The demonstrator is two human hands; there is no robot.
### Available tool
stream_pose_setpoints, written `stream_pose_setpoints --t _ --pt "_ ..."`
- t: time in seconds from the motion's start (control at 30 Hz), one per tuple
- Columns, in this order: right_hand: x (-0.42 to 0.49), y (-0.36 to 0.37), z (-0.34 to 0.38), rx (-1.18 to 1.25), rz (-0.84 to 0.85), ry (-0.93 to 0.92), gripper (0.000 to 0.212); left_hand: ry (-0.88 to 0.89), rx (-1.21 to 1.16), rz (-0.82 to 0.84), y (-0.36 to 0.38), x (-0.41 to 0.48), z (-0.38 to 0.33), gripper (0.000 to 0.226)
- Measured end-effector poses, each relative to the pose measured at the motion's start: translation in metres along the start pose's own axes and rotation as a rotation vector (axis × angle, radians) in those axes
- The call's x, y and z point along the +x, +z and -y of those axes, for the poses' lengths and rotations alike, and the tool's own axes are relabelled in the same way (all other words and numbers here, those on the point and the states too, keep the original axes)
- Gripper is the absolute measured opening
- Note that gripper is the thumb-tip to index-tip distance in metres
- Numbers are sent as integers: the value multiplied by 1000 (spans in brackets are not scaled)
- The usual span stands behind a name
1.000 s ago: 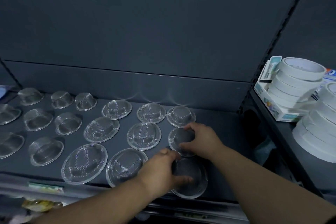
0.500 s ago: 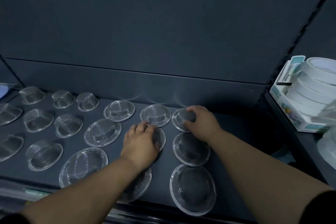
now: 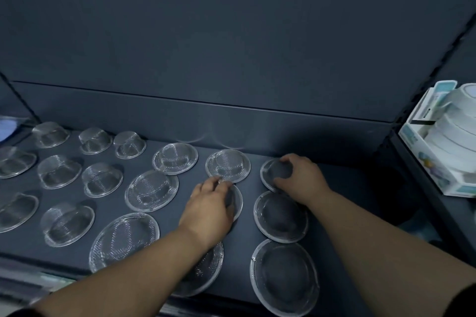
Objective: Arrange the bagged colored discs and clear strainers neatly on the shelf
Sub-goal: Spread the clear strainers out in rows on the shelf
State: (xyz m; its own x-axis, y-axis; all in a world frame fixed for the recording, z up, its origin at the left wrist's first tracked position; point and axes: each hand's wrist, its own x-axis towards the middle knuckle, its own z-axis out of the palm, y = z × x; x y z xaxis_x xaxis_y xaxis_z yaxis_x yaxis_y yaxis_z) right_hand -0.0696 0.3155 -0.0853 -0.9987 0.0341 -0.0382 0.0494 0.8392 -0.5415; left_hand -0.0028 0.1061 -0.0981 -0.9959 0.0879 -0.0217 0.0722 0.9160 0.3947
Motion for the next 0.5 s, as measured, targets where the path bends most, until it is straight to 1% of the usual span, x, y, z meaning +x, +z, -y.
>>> stream_pose_setpoints --t 0.13,0.23,0.3,0.4,0.5 --pt "-5 1 -2 -10 -23 13 52 -1 -33 20 -2 2 2 55" --pt "-9 1 -1 -11 -31 18 62 -5 -65 13 -7 1 4 63" --pt "-14 1 3 -7 -73 -2 64 -9 -88 -8 -12 -2 8 66" --pt "-26 5 20 46 -164 -77 49 -8 -103 -51 -25 -11 18 60" --pt "-45 17 44 114 -177 -186 35 -5 -80 -40 -42 -24 31 50"
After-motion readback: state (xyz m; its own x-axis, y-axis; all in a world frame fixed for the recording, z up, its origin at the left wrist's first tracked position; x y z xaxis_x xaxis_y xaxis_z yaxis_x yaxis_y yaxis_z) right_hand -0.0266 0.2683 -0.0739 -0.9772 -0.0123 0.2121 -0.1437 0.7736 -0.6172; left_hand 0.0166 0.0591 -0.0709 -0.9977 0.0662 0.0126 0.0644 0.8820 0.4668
